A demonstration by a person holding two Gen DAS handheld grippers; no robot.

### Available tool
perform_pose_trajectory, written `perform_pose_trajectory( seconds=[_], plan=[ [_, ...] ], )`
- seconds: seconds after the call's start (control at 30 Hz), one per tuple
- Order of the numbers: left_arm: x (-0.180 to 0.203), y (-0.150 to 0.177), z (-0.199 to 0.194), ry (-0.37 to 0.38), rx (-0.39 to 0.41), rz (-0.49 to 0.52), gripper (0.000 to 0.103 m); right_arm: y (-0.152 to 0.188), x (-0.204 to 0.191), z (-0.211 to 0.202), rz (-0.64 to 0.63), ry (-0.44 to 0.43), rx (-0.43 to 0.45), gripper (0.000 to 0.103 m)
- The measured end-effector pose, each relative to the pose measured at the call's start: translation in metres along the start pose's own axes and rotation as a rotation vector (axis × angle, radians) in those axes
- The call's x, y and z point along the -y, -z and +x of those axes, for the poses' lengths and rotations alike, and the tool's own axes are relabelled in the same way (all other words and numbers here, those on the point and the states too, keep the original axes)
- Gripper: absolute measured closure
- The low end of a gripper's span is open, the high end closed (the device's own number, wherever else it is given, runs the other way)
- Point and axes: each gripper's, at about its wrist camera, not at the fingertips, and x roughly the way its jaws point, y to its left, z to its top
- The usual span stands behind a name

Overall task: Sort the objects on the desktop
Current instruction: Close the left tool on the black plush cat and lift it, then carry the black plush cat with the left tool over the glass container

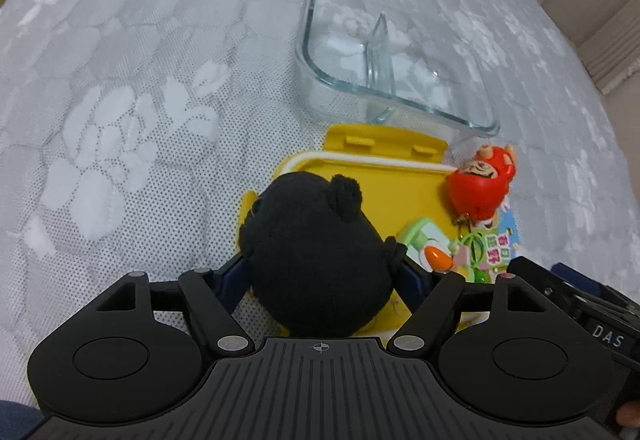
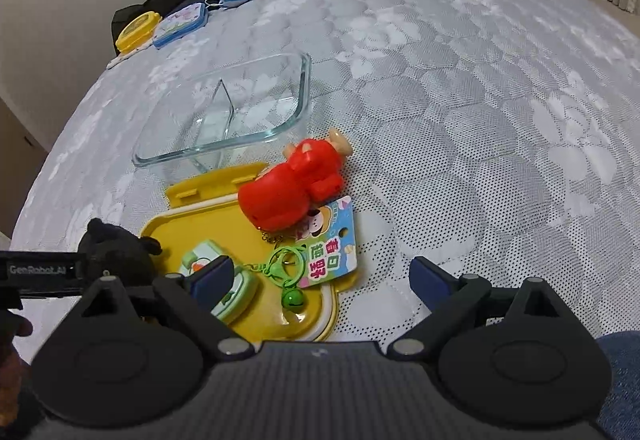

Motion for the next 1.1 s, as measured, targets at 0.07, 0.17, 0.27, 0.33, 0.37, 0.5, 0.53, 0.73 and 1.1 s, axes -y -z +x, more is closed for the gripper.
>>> perform_pose_trajectory(
  seconds=[0.07, 0.17, 0.27, 0.33, 0.37, 0.5, 0.53, 0.73, 1.1],
  plan=[
    [-0.003, -0.001, -0.004, -0.01, 0.014, -0.019, 0.025, 0.0, -0.001, -0.001, -0.004, -0.006, 0.002, 0.008],
    [-0.002, -0.001, -0.016, -0.03, 0.069, -0.01, 0.026, 0.001, -0.002, -0.004, -0.006, -0.022, 0.013, 0.008],
    [0.003, -0.003, -0.026, -0.008, 0.096, 0.008, 0.027, 0.001, -0.004, -0.009, -0.022, -0.027, 0.031, 0.008],
    [0.007, -0.007, -0.03, 0.019, 0.092, 0.006, 0.027, 0.001, -0.007, -0.011, -0.035, -0.021, 0.043, 0.007],
    [0.008, -0.01, -0.033, 0.035, 0.089, 0.005, 0.027, 0.001, -0.007, -0.012, -0.036, -0.022, 0.043, 0.007],
    [0.015, -0.029, -0.046, 0.06, 0.119, 0.023, 0.027, 0.0, -0.006, -0.012, -0.024, -0.036, 0.039, 0.007],
    [0.018, -0.036, -0.05, 0.062, 0.132, 0.032, 0.027, 0.0, -0.005, -0.012, -0.021, -0.038, 0.038, 0.007],
    [0.041, -0.095, -0.07, 0.082, 0.284, 0.108, 0.027, -0.001, -0.002, -0.01, -0.002, -0.055, 0.036, 0.006],
    [0.047, -0.157, -0.01, 0.249, 0.358, 0.07, 0.027, -0.004, 0.005, 0.005, 0.014, -0.05, 0.001, 0.006]
  ],
)
